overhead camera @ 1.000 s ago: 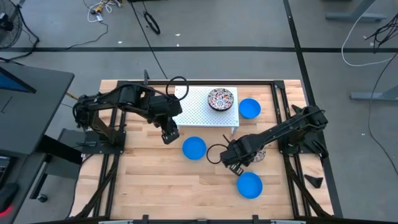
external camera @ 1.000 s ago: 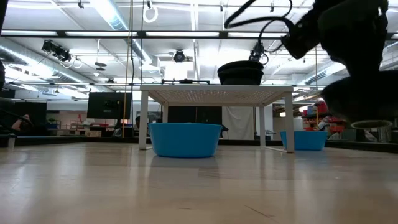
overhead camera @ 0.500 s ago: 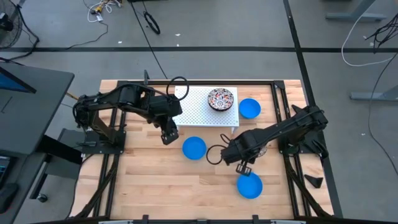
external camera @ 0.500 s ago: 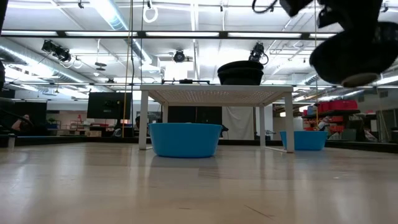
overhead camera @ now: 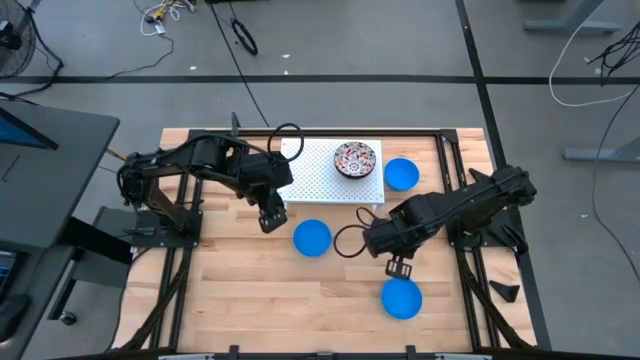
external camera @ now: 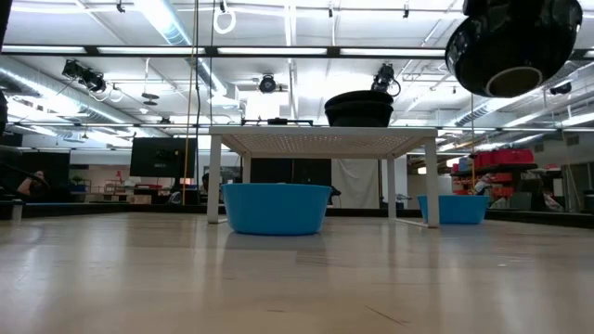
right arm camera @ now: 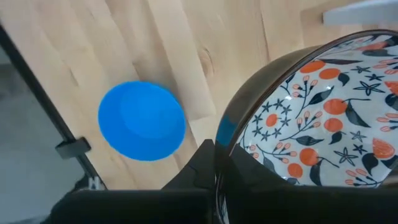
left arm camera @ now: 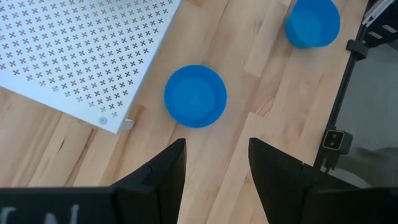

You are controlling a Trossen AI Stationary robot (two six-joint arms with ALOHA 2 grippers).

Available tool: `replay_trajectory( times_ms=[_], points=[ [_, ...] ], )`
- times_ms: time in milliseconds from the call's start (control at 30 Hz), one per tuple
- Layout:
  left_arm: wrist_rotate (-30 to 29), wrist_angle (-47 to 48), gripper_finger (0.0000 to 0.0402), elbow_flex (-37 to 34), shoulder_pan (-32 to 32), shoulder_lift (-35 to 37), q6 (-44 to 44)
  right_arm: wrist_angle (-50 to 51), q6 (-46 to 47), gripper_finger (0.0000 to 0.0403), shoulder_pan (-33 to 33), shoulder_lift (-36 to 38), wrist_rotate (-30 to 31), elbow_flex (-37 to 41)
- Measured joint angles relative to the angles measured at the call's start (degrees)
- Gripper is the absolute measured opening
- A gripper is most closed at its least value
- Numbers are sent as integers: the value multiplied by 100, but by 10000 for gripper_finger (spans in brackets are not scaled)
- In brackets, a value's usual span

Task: Pick & Place Mini bowls
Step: Stack the white patterned bowl on top of the other white patterned bowls on the shelf

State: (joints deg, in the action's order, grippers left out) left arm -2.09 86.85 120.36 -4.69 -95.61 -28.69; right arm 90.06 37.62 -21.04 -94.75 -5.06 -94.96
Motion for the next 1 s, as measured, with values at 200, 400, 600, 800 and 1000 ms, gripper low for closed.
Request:
replay_trajectory(
  times_ms=[200,400,600,800,1000],
  points=[
    [0,0,179,0,2,0,0,-2,-984,8,-26,148,6,-2],
    [0,0,179,0,2,0,-2,-6,-2051,8,-21,298,434,-2],
    [0,0,179,0,0,0,-33,-1,-3074,8,126,402,593,-2],
    [0,0,179,0,1,0,-36,-2,-4169,8,270,485,1447,-2],
    [0,-1,179,0,2,0,-36,-1,-5328,8,511,491,1859,-2]
  ],
)
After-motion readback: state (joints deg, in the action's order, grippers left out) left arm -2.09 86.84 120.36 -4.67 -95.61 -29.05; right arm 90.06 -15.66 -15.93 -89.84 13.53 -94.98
